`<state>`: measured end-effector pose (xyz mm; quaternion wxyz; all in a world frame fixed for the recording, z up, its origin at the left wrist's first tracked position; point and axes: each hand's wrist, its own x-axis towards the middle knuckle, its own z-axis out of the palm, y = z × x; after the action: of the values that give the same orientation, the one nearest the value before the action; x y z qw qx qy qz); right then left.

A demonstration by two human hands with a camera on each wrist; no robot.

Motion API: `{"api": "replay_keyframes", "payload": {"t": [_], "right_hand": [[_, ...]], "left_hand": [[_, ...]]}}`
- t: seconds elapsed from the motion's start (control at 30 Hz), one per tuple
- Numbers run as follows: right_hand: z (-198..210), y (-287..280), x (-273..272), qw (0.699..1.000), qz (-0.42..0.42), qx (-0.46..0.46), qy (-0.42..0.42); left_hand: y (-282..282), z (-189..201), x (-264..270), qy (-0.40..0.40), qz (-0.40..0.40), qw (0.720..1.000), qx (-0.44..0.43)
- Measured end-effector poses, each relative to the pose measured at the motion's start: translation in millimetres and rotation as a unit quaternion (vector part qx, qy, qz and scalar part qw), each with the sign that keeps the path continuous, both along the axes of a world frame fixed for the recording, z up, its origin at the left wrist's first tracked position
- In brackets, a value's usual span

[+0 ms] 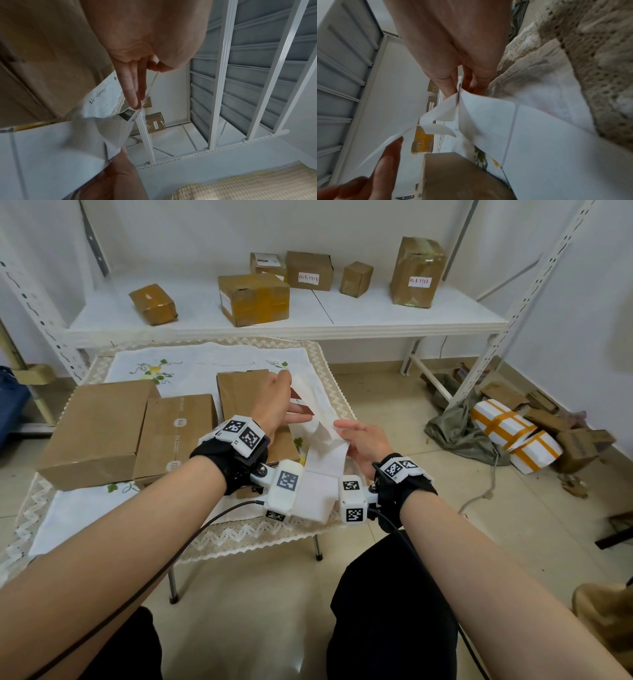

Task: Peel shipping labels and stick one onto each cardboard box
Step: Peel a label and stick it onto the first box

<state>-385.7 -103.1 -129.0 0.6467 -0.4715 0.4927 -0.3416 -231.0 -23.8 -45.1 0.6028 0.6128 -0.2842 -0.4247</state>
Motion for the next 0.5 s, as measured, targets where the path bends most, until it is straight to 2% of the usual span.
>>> {"api": "replay_keyframes", "payload": {"t": [0.5], "right_hand": [[-11.2, -0.4, 0.7, 1.000, -0.009, 0.010, 0.014]], "left_hand": [[4.5, 7.1, 5.0, -0.006, 0.058, 0.998, 0.005]]}}
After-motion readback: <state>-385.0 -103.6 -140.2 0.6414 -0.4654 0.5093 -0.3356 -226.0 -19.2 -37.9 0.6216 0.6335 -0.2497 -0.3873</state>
